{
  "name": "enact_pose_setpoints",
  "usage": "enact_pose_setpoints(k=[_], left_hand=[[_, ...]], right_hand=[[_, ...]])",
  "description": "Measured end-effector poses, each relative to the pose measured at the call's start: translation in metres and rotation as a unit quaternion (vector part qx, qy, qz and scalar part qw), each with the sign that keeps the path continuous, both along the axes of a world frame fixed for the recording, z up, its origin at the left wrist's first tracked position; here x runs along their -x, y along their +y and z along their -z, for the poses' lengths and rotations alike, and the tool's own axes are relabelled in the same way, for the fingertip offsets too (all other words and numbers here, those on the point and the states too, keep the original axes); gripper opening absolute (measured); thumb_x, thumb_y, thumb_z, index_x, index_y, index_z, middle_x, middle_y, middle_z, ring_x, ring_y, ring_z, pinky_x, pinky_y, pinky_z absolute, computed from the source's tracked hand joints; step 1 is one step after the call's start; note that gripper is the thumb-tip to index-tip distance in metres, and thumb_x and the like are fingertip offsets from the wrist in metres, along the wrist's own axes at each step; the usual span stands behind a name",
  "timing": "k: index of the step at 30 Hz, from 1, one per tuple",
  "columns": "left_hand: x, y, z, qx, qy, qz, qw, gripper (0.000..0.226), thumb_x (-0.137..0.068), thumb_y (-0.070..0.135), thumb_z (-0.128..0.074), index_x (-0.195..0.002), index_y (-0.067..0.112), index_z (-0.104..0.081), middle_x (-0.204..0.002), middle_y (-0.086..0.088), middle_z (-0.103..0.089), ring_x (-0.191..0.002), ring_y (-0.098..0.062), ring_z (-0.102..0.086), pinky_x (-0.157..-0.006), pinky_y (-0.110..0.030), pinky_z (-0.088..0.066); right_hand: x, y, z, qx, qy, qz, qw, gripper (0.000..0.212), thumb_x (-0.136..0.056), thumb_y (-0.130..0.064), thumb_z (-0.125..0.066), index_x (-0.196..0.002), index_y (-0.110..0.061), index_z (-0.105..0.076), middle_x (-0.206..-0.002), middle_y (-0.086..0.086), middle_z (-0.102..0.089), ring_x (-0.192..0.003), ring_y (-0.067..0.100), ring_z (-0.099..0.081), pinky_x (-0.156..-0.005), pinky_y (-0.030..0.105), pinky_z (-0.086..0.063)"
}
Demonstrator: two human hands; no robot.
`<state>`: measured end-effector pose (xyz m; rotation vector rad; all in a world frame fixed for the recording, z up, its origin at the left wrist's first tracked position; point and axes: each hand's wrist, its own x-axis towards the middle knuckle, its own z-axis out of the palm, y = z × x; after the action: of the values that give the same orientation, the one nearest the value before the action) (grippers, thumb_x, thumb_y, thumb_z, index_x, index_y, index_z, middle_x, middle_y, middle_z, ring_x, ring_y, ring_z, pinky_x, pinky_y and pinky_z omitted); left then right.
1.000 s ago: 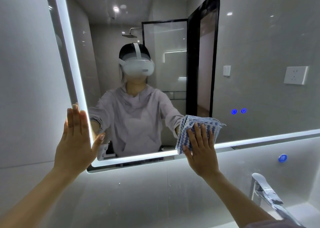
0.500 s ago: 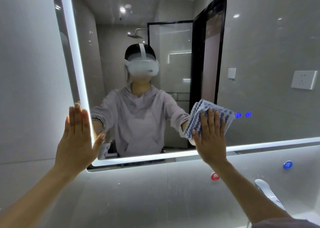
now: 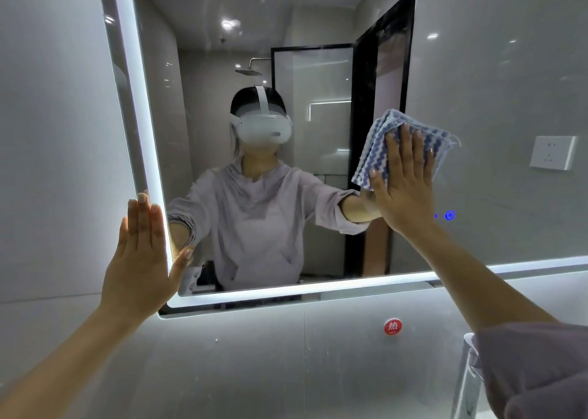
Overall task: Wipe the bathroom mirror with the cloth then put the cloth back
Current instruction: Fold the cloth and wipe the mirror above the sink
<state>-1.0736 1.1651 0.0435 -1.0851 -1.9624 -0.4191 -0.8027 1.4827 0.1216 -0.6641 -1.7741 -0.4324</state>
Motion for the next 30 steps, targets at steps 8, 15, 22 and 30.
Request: enact_pose_setpoints(k=[8, 15, 22, 30], left_hand=[[-0.001, 0.0, -0.001, 0.002, -0.013, 0.001, 1.0, 0.09, -0.086, 0.058, -0.024, -0.146, -0.002, 0.007, -0.156, -0.021, 0.007, -0.145, -0.034, 0.004, -0.114, -0.052, -0.016], [0.0, 0.001, 0.001, 0.006, -0.017, 0.005, 1.0, 0.09, -0.088, 0.06, -0.021, -0.146, -0.003, 0.006, -0.156, -0.022, 0.008, -0.145, -0.034, 0.006, -0.114, -0.053, -0.016], [0.0, 0.0, 0.0, 0.013, -0.018, 0.003, 1.0, 0.091, -0.088, 0.062, -0.016, -0.146, -0.003, 0.007, -0.156, -0.022, 0.008, -0.145, -0.035, 0.006, -0.114, -0.053, -0.016], [0.002, 0.001, 0.001, 0.016, -0.013, 0.005, 1.0, 0.089, -0.089, 0.06, -0.018, -0.146, -0.003, 0.008, -0.156, -0.021, 0.012, -0.145, -0.033, 0.009, -0.116, -0.053, -0.014]], right_hand=[[0.001, -0.004, 0.036, 0.026, -0.002, -0.018, 1.0, 0.063, -0.101, -0.049, -0.014, -0.153, -0.015, -0.004, -0.161, 0.012, -0.007, -0.149, 0.027, -0.002, -0.121, 0.045, 0.0], [-0.01, -0.007, 0.116, 0.035, -0.08, -0.053, 0.995, 0.063, -0.1, -0.05, -0.013, -0.153, -0.021, 0.008, -0.161, 0.002, 0.012, -0.148, 0.031, -0.001, -0.12, 0.05, -0.002], [-0.014, -0.008, 0.178, 0.026, -0.096, -0.056, 0.993, 0.062, -0.101, -0.047, -0.017, -0.154, -0.021, 0.002, -0.162, 0.002, 0.008, -0.149, 0.025, 0.003, -0.12, 0.047, -0.001], [-0.016, -0.007, 0.197, 0.032, -0.106, -0.055, 0.992, 0.062, -0.101, -0.046, -0.018, -0.154, -0.02, 0.002, -0.162, 0.004, 0.007, -0.149, 0.026, 0.002, -0.12, 0.048, -0.003]])
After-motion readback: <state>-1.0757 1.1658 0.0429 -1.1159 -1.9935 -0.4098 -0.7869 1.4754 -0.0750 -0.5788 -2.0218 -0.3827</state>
